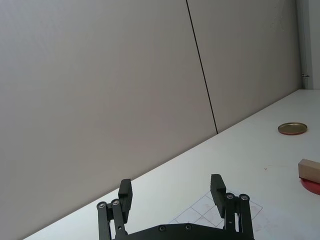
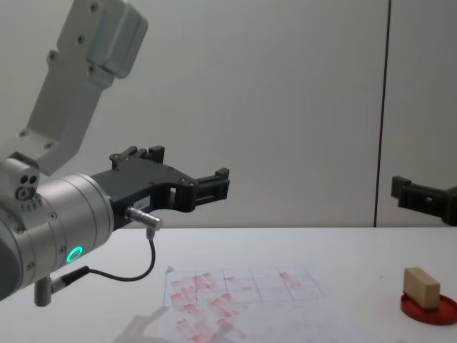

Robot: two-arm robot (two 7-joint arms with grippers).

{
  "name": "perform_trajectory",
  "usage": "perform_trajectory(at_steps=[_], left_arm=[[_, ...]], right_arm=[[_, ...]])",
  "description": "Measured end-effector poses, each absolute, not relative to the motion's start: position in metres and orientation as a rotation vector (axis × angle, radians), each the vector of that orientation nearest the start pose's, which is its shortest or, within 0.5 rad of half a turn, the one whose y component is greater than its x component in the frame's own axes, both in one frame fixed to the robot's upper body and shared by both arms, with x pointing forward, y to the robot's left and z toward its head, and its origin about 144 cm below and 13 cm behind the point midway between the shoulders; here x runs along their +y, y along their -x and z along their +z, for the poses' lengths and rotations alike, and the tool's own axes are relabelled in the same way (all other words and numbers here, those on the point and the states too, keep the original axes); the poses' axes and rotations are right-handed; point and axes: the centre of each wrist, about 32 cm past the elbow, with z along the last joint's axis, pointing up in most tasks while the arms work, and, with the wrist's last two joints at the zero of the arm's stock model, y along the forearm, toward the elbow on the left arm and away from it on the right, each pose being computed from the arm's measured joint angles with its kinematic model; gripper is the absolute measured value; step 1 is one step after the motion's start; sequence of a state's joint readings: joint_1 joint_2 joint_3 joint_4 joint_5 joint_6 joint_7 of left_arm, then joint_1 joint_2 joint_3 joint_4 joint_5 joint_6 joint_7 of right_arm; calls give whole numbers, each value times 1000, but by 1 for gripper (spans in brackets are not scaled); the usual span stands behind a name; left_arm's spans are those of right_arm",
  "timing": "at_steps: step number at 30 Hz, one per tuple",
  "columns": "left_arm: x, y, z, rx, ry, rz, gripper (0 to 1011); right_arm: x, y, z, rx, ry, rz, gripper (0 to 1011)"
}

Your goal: Use the one hand to pick up the stamp and affix it onto the A4 paper.

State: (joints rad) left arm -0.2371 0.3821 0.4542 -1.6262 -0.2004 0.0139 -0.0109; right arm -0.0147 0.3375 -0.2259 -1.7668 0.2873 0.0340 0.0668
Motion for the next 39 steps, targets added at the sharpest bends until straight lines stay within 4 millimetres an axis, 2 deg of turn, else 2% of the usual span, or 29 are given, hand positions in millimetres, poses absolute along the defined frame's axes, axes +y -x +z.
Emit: perform_trajectory(at_steps=[39], left_arm=[[198, -492, 1204, -268, -61, 1124, 993]], right_arm=[[-237, -446, 1189, -71, -22, -1233, 1001]])
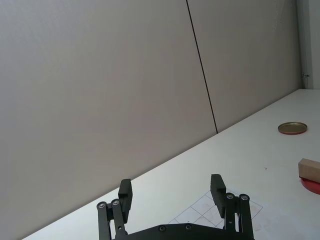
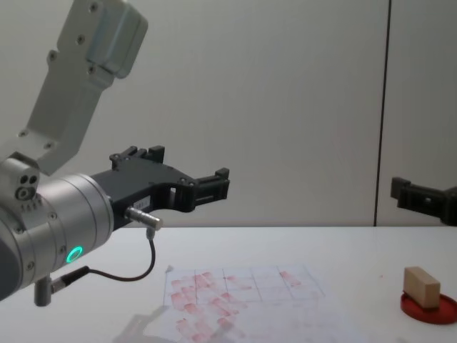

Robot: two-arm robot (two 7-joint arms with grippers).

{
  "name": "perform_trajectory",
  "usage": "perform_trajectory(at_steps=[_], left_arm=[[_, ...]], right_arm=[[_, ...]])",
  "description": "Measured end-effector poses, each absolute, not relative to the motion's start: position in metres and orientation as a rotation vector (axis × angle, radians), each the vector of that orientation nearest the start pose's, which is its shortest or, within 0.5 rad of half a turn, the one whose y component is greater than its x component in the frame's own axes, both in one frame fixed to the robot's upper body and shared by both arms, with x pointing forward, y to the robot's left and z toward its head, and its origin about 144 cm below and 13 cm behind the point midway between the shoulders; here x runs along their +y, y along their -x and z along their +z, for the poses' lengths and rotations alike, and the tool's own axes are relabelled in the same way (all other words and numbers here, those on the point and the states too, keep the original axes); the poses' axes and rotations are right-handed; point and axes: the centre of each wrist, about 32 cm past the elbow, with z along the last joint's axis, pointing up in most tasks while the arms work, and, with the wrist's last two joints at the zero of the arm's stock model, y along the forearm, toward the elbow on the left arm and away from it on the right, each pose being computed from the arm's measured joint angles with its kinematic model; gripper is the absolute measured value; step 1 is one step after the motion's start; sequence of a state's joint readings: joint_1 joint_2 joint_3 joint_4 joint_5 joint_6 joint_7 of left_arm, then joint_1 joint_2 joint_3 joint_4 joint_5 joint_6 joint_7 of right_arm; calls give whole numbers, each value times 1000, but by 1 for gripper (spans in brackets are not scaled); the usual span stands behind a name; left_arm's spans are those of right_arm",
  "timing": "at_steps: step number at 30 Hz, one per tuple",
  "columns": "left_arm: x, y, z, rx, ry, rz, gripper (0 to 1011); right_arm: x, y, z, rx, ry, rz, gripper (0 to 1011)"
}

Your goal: Use the one hand to pick up the stamp and affix it onto the A4 paper.

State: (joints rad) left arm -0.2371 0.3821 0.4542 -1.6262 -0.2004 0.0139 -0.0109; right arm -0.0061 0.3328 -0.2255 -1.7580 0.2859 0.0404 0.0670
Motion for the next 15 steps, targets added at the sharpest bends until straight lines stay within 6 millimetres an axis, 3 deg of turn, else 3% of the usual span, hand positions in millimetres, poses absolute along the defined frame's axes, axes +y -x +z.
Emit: perform_trajectory(at_steps=[15], left_arm=[[198, -492, 1204, -268, -61, 1124, 993]], right_arm=[[-229, -469, 1186, 19, 53, -1290, 1001]])
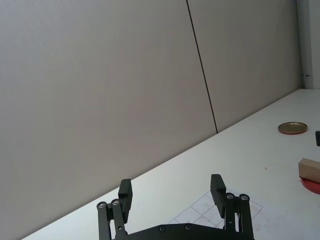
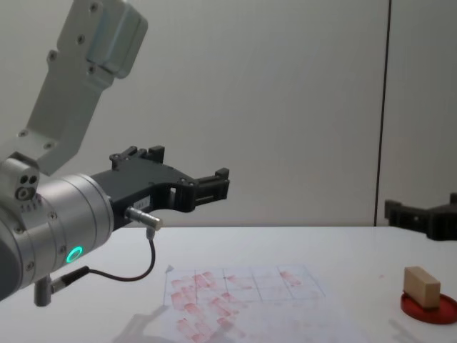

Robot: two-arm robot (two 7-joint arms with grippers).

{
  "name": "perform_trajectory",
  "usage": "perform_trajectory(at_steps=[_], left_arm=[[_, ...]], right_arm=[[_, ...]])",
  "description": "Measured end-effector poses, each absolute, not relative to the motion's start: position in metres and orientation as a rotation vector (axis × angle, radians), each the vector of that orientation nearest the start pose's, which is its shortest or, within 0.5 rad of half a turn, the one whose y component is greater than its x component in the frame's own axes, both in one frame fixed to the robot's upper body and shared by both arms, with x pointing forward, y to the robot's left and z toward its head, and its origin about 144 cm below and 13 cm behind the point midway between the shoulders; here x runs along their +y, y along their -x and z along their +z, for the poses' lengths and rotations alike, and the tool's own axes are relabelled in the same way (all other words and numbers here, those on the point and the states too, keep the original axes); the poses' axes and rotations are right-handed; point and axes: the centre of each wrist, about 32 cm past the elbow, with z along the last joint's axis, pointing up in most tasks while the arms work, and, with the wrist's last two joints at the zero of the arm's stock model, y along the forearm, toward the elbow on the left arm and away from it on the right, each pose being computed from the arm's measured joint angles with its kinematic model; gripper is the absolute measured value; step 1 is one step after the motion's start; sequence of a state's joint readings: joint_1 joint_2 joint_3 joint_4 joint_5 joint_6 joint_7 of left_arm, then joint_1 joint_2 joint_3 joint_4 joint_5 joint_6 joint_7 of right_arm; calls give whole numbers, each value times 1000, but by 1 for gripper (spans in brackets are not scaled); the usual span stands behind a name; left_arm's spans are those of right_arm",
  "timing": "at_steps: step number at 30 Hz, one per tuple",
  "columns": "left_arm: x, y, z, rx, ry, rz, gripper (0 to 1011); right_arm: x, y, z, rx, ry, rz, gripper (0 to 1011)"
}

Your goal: Use the one hand to pick up the stamp and affix it onto the A4 paper.

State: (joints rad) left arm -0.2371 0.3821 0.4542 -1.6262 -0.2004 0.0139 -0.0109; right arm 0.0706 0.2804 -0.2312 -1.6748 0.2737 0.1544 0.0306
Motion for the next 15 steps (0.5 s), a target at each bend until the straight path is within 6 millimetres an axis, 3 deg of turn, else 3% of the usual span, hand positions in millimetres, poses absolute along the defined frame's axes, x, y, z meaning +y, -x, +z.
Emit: perform_trajectory(at_steps=[15], left_arm=[[198, -492, 1204, -268, -61, 1124, 993]], right_arm=[[-210, -493, 1187, 150, 186, -1372, 1001]])
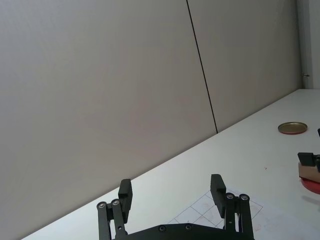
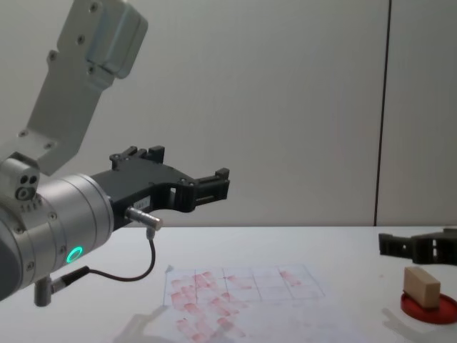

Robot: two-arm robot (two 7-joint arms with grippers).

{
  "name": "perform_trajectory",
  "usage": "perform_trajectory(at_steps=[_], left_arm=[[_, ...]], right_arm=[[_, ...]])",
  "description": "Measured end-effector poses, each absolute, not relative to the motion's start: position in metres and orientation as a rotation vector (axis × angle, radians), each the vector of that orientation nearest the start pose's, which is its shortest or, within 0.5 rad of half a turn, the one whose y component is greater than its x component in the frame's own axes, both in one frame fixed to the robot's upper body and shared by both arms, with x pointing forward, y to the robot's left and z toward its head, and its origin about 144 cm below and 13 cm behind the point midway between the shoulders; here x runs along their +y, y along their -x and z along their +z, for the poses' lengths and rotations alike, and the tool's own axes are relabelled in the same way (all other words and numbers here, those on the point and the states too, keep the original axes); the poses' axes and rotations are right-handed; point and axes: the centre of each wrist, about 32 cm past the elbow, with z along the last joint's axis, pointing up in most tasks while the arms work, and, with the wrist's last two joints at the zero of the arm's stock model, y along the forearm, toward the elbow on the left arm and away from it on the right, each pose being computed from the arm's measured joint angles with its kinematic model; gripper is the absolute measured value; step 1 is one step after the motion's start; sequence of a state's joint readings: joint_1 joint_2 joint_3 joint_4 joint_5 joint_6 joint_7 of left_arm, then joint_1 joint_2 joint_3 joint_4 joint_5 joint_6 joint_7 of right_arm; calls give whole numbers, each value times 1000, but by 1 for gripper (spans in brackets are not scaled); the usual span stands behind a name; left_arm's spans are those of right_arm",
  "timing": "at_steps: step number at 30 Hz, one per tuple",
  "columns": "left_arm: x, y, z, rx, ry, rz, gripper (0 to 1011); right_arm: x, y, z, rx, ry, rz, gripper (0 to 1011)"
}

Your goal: Use the one hand to pick up the stamp and affix it onto the A4 paper.

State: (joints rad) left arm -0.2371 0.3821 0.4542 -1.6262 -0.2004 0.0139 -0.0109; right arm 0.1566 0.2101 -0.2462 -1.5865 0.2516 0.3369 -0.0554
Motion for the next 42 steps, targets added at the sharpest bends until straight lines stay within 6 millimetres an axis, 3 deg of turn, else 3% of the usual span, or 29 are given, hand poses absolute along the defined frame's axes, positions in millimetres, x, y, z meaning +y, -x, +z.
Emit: perform_trajectory(at_steps=[9, 13, 21, 33, 37, 42], left_arm=[[198, -492, 1204, -268, -61, 1124, 993], [198, -492, 1204, -268, -61, 1124, 993], [198, -492, 1204, -268, -61, 1124, 993], [198, -492, 1204, -268, -61, 1124, 993], [198, -492, 1204, -268, -61, 1124, 993], [198, -492, 1204, -268, -61, 1124, 993]], right_arm=[[-203, -502, 1188, 204, 255, -1406, 998], [-201, -505, 1188, 220, 280, -1416, 925], [-196, -508, 1189, 237, 325, -1435, 731], [-191, -511, 1194, 254, 386, -1466, 304], [-190, -511, 1195, 258, 399, -1472, 209], [-189, -511, 1196, 261, 410, -1480, 200]])
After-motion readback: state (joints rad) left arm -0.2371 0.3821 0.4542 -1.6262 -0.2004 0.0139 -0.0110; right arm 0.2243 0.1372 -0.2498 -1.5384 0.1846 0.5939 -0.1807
